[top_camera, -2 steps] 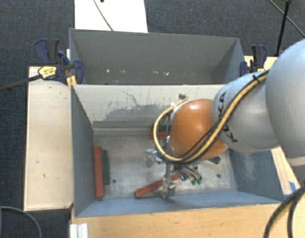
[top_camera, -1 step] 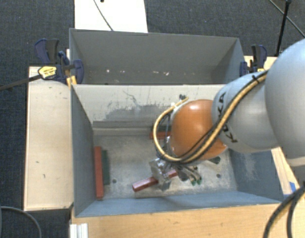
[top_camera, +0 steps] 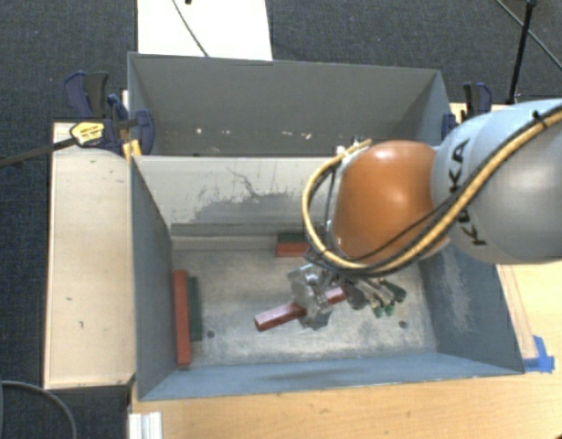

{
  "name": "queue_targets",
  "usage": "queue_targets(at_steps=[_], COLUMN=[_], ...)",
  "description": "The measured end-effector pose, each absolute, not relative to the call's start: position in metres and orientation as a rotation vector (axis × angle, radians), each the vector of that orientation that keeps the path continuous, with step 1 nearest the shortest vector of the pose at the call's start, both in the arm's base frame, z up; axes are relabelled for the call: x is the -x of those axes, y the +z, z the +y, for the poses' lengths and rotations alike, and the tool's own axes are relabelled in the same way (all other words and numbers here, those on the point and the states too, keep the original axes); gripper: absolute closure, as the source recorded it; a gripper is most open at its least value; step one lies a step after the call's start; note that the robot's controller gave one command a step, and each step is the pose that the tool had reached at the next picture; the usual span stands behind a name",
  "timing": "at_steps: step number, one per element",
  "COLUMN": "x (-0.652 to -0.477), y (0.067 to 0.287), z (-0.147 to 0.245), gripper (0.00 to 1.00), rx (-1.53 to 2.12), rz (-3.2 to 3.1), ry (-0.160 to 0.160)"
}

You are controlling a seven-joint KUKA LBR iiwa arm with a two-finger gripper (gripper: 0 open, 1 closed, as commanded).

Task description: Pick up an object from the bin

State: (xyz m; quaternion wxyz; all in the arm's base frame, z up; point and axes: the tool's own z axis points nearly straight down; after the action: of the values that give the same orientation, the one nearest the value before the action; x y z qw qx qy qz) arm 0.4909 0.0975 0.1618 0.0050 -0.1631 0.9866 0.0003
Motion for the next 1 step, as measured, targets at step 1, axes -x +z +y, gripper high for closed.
queue_targets(at_steps=[1], x=[-0.4920], y=[0.1736], z=[0.0977], gripper=[1.00], rx=[0.498], rz=[3.096], ry=[0.001])
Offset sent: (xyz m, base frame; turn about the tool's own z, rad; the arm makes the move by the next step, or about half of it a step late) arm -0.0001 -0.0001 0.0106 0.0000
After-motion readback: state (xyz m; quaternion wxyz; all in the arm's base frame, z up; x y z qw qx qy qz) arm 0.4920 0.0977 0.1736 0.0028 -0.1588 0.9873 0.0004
